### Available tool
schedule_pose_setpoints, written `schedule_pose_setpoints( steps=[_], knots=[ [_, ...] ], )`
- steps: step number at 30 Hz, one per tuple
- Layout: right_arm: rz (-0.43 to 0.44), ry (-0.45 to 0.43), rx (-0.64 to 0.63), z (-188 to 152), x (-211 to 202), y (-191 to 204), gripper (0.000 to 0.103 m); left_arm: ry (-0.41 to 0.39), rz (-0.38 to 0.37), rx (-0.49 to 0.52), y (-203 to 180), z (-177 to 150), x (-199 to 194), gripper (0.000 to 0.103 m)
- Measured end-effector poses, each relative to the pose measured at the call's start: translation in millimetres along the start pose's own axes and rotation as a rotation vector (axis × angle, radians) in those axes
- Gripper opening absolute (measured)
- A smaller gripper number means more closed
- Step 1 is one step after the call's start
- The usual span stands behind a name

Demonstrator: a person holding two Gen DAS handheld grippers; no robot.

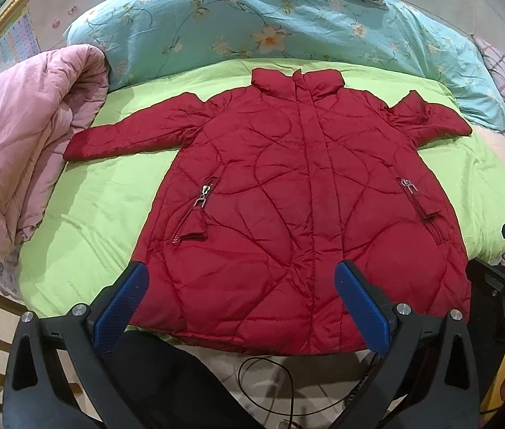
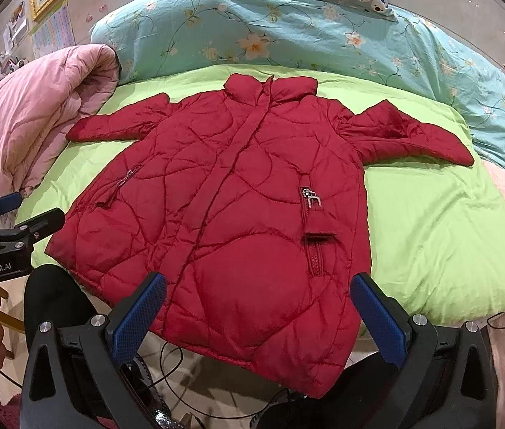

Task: Fold large clothes

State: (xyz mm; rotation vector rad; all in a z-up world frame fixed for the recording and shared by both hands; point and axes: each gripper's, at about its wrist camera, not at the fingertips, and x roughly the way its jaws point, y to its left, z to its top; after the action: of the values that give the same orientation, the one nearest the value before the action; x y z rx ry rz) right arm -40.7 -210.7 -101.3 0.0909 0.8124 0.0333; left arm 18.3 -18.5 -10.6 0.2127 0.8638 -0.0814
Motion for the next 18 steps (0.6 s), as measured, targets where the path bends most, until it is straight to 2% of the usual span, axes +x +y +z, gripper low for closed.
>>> schedule_pose_setpoints(
  steps=[8,12,18],
  knots=[
    [-0.001,0.001,0.027,9.4,8.2,-18.0,0.103,0.016,-0.01,-0.005,-2.0,7.8,14.9,0.103],
    [0.018,0.008,0.094,19.1,20.3,-45.2,0.103,0.006,-0.035,-0.029,-2.6,15.2,25.0,0.103],
    [-0.057,0.01,0.142,34.5,41.1,-87.4,0.103,0.022,-0.018,-0.038,-2.5,26.7,39.3,0.103]
  ],
)
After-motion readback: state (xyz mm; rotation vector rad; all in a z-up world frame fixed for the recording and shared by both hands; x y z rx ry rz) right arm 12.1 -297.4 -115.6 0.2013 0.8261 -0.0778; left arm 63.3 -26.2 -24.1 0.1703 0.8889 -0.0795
